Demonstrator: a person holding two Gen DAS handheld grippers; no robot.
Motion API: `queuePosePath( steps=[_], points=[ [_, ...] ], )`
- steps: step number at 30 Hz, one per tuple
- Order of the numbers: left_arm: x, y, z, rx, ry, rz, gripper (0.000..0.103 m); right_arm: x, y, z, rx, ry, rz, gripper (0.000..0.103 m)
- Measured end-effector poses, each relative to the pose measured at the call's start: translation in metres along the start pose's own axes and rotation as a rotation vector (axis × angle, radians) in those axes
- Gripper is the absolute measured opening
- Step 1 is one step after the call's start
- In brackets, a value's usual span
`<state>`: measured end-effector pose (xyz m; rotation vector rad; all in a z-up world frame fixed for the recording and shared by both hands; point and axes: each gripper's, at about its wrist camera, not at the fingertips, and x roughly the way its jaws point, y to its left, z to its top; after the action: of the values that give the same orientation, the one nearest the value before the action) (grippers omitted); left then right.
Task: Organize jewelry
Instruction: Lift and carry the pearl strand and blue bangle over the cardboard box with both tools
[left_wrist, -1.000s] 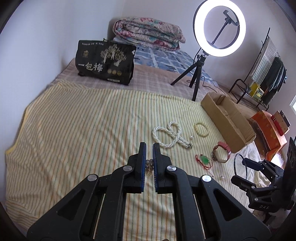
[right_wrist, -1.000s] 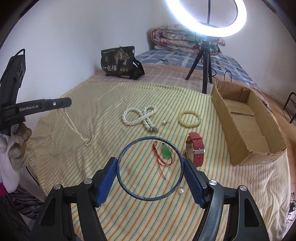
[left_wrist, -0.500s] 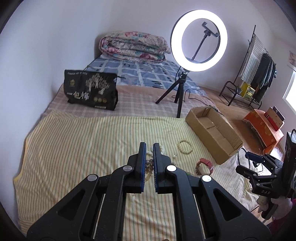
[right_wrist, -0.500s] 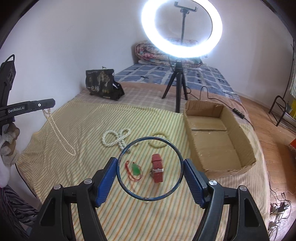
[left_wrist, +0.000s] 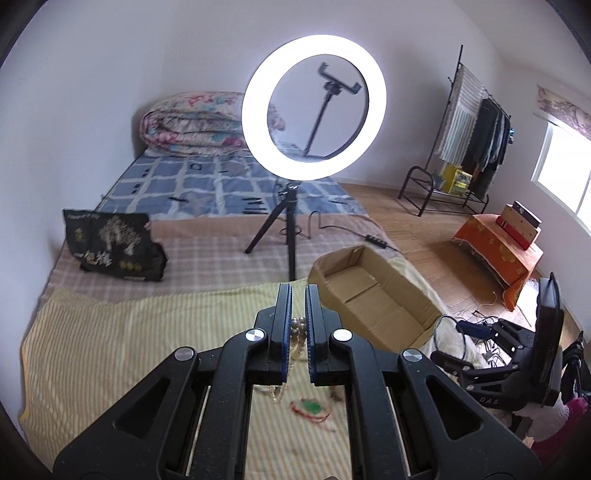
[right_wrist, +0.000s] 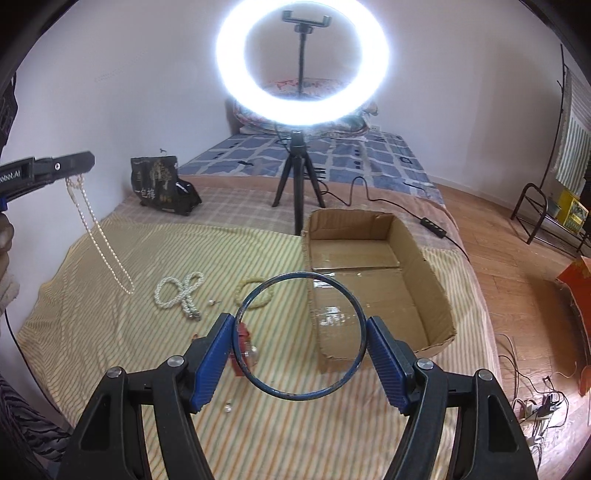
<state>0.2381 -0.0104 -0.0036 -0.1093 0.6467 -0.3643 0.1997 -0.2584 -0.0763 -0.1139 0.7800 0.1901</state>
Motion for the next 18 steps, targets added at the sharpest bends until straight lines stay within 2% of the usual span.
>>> queuePosePath(
  steps=[11, 18],
  points=[
    [0.059, -0.068, 0.052, 0.088, -0.021, -0.079, 0.005, 0.018, -0.048, 0.008, 0.05, 0.023, -0.051, 0.074],
    [0.104, -0.103, 0.069, 0.122, -0.005, -0.114, 0.005, 0.034, -0.069, 0.01, 0.077, 0.047, -0.069, 0.074]
  ],
)
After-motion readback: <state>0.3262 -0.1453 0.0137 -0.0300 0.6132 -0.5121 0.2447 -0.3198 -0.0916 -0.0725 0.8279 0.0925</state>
